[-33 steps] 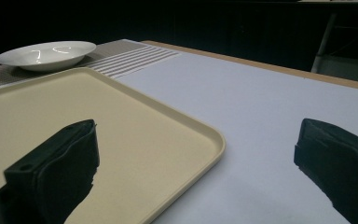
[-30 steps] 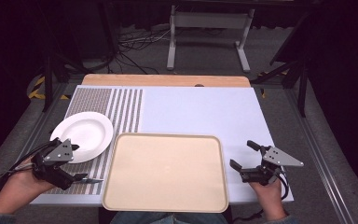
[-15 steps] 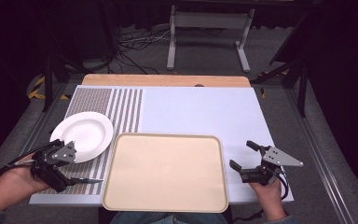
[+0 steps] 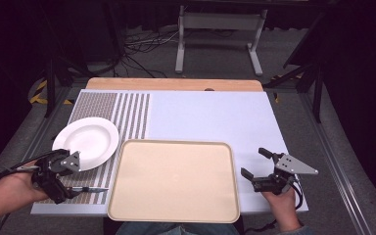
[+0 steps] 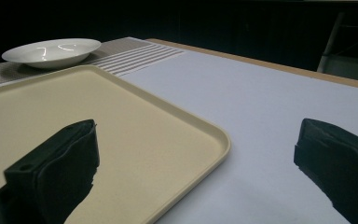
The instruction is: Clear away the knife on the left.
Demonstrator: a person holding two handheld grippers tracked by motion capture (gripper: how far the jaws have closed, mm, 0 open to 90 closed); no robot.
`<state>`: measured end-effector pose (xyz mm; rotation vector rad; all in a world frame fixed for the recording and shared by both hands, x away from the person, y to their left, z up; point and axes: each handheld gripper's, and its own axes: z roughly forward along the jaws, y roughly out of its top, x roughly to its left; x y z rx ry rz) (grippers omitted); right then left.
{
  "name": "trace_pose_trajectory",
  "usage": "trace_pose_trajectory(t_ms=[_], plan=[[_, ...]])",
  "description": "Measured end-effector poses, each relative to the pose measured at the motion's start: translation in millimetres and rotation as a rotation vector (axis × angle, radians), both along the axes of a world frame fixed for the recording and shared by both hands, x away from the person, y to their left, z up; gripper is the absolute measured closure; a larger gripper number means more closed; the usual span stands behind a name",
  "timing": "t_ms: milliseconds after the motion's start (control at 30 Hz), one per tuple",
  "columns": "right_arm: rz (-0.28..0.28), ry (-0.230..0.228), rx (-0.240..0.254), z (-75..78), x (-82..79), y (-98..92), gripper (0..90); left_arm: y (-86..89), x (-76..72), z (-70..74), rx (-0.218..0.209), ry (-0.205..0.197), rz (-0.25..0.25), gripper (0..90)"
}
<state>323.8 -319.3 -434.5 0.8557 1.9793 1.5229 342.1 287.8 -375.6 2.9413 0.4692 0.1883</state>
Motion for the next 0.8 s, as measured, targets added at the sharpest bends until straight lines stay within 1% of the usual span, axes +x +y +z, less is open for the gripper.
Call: trace_pose_trajectory(t_ms=[67, 133, 200, 267, 300, 333, 367, 467, 533, 567, 600, 667, 700, 733, 767, 800], plan=[[0.000, 0.000, 0.000, 0.0, 0.0, 0.1, 0.5, 0.0, 0.7, -0.6, 0.001, 0.006, -0.004, 8.1], [0.001, 0.000, -0.001, 0.0, -0.1, 0.2, 0.5, 0.1, 1.5, -1.8, 0.015, 0.007, -0.010, 8.1], [0.001, -0.001, -0.001, 0.0, -0.2, 0.0, 0.5, 0.0, 2.1, -2.5, 0.025, 0.024, -0.012, 8.0], [0.002, 0.000, 0.000, 0.0, -0.1, 0.0, 0.5, -0.7, 2.2, -3.6, 0.041, 0.028, -0.024, 8.2], [0.002, 0.000, 0.000, 0.0, 0.0, 0.0, 0.5, -1.0, 3.0, -4.1, 0.054, 0.036, -0.036, 8.2], [0.002, 0.000, -0.001, 0.0, 0.0, 0.0, 0.5, -1.7, 2.3, -4.7, 0.064, 0.030, -0.037, 8.2], [0.003, 0.000, -0.001, -0.1, 0.1, 0.0, 0.5, -2.3, 2.3, -5.9, 0.072, 0.037, -0.053, 8.5], [0.005, 0.000, 0.000, -0.2, 0.3, 0.2, 0.5, -4.2, 1.7, -8.4, 0.097, 0.056, -0.069, 11.2], [0.005, 0.003, -0.001, -0.4, 0.5, 0.4, 0.5, -5.3, 1.6, -11.2, 0.118, 0.080, -0.081, 12.4], [0.006, 0.004, -0.002, -0.5, 0.7, 0.4, 0.5, -5.6, 1.5, -12.1, 0.128, 0.087, -0.084, 13.3], [0.006, 0.004, -0.002, -0.6, 0.8, 0.5, 0.5, -5.0, 1.4, -14.8, 0.124, 0.099, -0.081, 13.9], [0.008, 0.007, -0.002, -0.7, 0.8, 0.6, 0.5, -4.7, 2.7, -17.9, 0.153, 0.102, -0.079, 15.2], [0.010, 0.006, -0.003, -0.7, 0.9, 0.7, 0.5, -4.0, 3.7, -19.4, 0.161, 0.111, -0.077, 17.2], [0.011, 0.006, -0.001, -0.8, 0.9, 0.8, 0.5, -3.1, 4.0, -21.7, 0.166, 0.115, -0.082, 21.1], [0.012, 0.008, 0.000, -0.9, 1.0, 0.9, 0.5, -2.8, 4.6, -23.3, 0.168, 0.110, -0.092, 23.9], [0.012, 0.011, 0.000, -1.0, 1.0, 1.0, 0.5, -2.5, 4.7, -25.0, 0.183, 0.108, -0.093, 26.2]])
